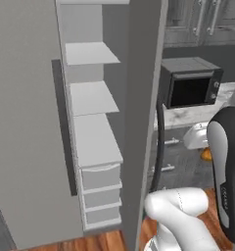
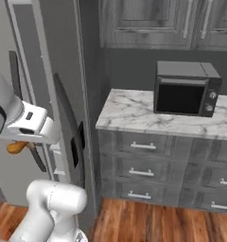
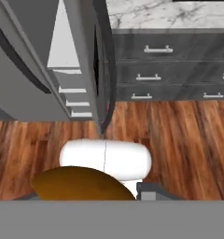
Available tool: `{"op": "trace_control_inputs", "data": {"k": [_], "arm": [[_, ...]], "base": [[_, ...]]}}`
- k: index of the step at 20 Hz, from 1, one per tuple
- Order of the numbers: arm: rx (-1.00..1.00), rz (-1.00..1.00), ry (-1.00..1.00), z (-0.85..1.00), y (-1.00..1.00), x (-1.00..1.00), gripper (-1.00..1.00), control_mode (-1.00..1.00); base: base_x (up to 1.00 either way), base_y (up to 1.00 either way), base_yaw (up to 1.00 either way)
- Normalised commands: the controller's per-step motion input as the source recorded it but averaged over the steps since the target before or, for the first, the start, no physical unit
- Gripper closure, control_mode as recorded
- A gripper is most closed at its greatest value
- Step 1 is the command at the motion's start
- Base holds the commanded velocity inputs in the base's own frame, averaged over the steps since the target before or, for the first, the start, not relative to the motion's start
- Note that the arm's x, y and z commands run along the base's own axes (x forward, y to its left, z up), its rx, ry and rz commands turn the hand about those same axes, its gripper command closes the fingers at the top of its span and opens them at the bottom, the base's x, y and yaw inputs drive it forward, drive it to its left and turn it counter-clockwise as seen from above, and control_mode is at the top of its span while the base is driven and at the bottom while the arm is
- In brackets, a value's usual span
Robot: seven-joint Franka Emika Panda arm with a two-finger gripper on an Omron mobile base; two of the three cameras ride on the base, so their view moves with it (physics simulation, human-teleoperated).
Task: Take the orange, mushroom, and kiwi from the freezer and place them in the bowl on the counter.
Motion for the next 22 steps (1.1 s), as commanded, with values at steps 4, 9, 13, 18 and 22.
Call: {"op": "trace_control_inputs", "data": {"k": [4,9,13,18,22], "arm": [[0.0,0.0,0.0,0.0,0.0,0.0,1.0,1.0],[0.0,0.0,0.0,0.0,0.0,0.0,1.0,1.0],[0.0,0.0,0.0,0.0,0.0,0.0,1.0,1.0],[0.0,0.0,0.0,0.0,0.0,0.0,1.0,1.0],[0.0,0.0,0.0,0.0,0.0,0.0,1.0,1.0]], "base": [[0.0,-1.0,-0.02],[0.13,-1.0,0.0],[0.23,-1.0,0.0],[0.15,-1.0,0.01],[0.24,-1.0,0.02]]}}
